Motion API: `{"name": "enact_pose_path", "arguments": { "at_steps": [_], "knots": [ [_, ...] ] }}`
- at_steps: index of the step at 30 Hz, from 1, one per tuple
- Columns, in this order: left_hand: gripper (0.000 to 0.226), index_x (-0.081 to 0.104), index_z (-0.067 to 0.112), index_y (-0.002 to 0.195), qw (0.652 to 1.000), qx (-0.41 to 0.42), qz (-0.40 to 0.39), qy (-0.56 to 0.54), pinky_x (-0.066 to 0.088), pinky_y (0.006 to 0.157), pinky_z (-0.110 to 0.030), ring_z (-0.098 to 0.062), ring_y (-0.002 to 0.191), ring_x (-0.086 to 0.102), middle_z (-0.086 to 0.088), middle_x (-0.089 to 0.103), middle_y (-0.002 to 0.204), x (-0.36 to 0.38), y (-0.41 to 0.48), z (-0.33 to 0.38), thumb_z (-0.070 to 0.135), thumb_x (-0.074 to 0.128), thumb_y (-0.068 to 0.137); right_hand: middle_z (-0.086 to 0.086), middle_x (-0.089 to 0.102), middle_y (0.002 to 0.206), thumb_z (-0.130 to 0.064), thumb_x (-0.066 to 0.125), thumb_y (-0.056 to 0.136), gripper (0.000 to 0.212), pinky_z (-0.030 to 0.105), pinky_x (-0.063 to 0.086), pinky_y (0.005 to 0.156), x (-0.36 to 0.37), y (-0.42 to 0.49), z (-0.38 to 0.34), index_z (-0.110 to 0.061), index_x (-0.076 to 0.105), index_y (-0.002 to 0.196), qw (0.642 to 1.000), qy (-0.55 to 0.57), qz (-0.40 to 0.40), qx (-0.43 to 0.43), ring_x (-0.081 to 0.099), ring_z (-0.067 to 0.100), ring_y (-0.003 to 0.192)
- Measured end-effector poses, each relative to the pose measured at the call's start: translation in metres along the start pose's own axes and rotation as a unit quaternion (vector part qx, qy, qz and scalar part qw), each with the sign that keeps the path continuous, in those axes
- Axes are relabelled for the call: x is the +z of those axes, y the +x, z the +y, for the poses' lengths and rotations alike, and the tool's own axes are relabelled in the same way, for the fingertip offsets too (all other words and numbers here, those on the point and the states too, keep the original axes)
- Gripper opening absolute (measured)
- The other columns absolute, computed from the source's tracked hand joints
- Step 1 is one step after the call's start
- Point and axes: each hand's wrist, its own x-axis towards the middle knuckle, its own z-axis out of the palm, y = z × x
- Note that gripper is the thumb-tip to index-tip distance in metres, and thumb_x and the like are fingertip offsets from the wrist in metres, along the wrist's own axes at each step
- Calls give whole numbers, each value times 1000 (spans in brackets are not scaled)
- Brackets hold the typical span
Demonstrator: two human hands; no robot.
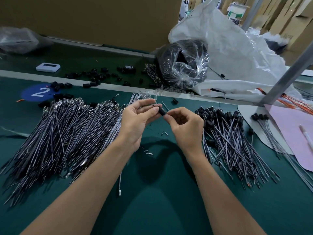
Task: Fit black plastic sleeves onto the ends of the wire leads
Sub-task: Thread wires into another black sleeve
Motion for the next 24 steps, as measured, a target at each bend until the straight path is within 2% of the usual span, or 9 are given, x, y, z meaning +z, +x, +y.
{"name": "enact_pose_path", "arguments": {
  "at_steps": [3, 7, 10, 12, 15, 17, 20, 22, 24],
  "knots": [
    [27, 63, 2, 110, 1000, -15, -3, -1, 58, 72, -21, -17, 81, 72, -13, 74, 92, -1, 1, -1, -12, 60, 87, -8, 66, 70, -7, 81, 75, 16, 10, 46, 64, -1, 1, 0, -10, 73, 88, 1000, -4, 2, -3, 61, 7, 64],
    [15, 74, 5, 91, 999, -26, -23, 8, 57, 74, -21, -16, 84, 73, -9, 76, 88, 0, -1, -1, -5, 64, 86, -2, 69, 75, -3, 81, 74, 25, 9, 42, 66, -1, 1, 0, -9, 77, 98, 998, -33, -24, -37, 55, 2, 62],
    [10, 75, 5, 83, 1000, -21, -13, 8, 57, 71, -20, -15, 79, 73, -7, 76, 82, 1, -2, 0, -2, 67, 82, 0, 69, 76, -6, 82, 72, 27, 8, 41, 66, -2, 0, -1, -9, 77, 98, 996, -42, -26, -69, 55, 1, 62],
    [8, 74, 5, 83, 1000, -17, -2, 22, 57, 69, -19, -14, 76, 72, -5, 76, 79, 1, -2, 0, -1, 68, 82, 3, 70, 75, -12, 84, 72, 26, 10, 42, 64, -1, -1, -3, -8, 78, 97, 996, -39, -27, -78, 54, 5, 61],
    [6, 73, 4, 87, 998, 7, 6, 56, 58, 71, -22, -12, 75, 71, -3, 75, 78, 4, -5, 2, 1, 69, 84, 0, 68, 77, -15, 82, 76, 17, 8, 37, 64, 2, -2, -2, -9, 78, 92, 994, -54, -12, -93, 52, -2, 63],
    [6, 73, 6, 88, 996, 49, 39, 57, 59, 72, -25, -14, 76, 71, -3, 75, 79, 3, -5, 8, 5, 68, 86, 1, 67, 83, -13, 82, 76, 15, 13, 39, 67, -1, 0, 1, -10, 78, 91, 994, -77, 0, -83, 56, 6, 71],
    [6, 72, 10, 88, 982, 97, 161, -20, 59, 68, -24, -15, 72, 72, -2, 75, 75, -10, 0, 23, 6, 68, 86, 2, 66, 98, -13, 83, 74, 15, 21, 45, 73, -9, 6, 8, -12, 79, 89, 996, -79, 10, -38, 60, 14, 86],
    [5, 71, 9, 88, 972, 110, 200, -59, 57, 66, -21, -15, 69, 72, -2, 75, 72, -18, 3, 29, 5, 68, 87, -1, 68, 105, -13, 83, 74, 14, 18, 46, 74, -12, 9, 9, -15, 78, 87, 999, -50, -7, -11, 61, 9, 89],
    [4, 70, 6, 88, 972, 99, 201, -76, 56, 66, -20, -14, 67, 71, -3, 74, 71, -20, 4, 28, 4, 67, 88, -3, 71, 104, -9, 81, 75, 13, 20, 51, 77, -12, 10, 7, -18, 77, 84, 997, 45, -23, 50, 67, 9, 88]
  ]
}}
